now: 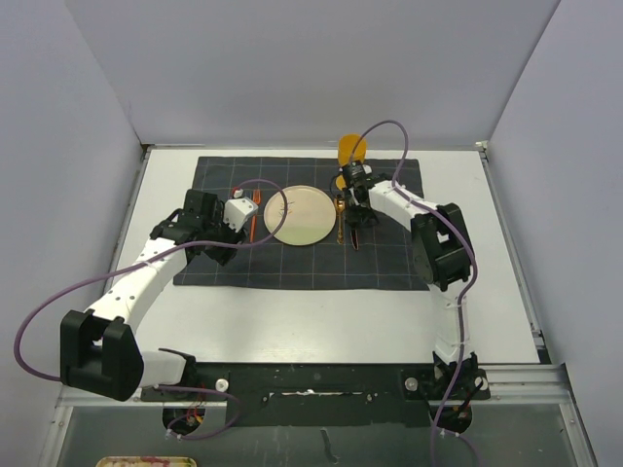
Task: Set the dinner table for one person
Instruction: Adjust the knife on the napkin.
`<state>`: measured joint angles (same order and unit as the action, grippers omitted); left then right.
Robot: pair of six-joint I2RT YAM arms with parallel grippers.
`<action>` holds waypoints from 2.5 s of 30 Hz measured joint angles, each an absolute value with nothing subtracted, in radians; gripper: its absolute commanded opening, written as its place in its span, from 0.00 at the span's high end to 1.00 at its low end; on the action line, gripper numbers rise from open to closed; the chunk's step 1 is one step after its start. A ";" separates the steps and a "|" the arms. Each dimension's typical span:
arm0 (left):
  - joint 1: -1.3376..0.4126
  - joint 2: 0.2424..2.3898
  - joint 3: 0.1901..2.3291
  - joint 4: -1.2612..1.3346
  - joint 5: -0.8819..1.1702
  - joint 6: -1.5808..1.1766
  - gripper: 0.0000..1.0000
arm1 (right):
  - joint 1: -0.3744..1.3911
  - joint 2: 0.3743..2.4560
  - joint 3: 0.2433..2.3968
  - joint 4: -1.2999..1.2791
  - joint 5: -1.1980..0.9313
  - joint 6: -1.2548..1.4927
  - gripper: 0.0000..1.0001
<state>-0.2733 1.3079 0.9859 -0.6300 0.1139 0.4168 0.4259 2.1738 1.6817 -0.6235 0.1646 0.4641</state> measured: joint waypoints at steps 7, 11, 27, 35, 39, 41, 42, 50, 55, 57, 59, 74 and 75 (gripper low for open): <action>-0.273 1.308 0.986 -0.628 0.114 0.424 0.49 | 0.426 2.188 1.687 -0.630 0.175 0.482 1.00; -0.273 1.311 0.986 -0.628 0.114 0.427 0.49 | 0.426 2.188 1.687 -0.631 0.177 0.488 1.00; -0.273 1.323 0.986 -0.625 0.118 0.428 0.49 | 0.425 2.191 1.699 -0.642 0.178 0.509 0.97; -0.273 1.325 0.986 -0.624 0.119 0.430 0.49 | 0.425 2.191 1.699 -0.642 0.176 0.515 0.95; -0.273 1.327 0.986 -0.624 0.121 0.430 0.49 | 0.425 2.191 1.699 -0.642 0.175 0.518 0.94; -0.273 1.328 0.986 -0.624 0.122 0.430 0.49 | 0.425 2.191 1.698 -0.642 0.175 0.519 0.94; -0.273 1.328 0.986 -0.624 0.125 0.430 0.49 | 0.425 2.191 1.698 -0.642 0.175 0.521 0.93; -0.273 1.330 0.986 -0.624 0.129 0.430 0.49 | 0.432 2.189 1.685 -0.630 0.176 0.530 0.91; -0.273 1.330 0.986 -0.624 0.130 0.430 0.49 | 0.433 2.185 1.675 -0.619 0.176 0.530 0.92; -0.273 1.330 0.986 -0.624 0.131 0.430 0.49 | 0.433 2.185 1.675 -0.619 0.176 0.530 0.92; -0.273 1.330 0.986 -0.624 0.132 0.430 0.49 | 0.434 2.185 1.675 -0.618 0.176 0.529 0.92; -0.273 1.338 0.986 -0.624 0.132 0.430 0.49 | 0.440 2.169 1.645 -0.591 0.175 0.528 0.92; -0.273 1.338 0.986 -0.624 0.132 0.430 0.49 | 0.442 2.168 1.642 -0.588 0.175 0.528 0.92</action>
<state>-0.2733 1.3376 0.9859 -0.6239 0.1322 0.4305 0.4416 2.1677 1.6417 -0.5884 0.1749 0.5282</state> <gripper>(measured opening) 0.507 0.163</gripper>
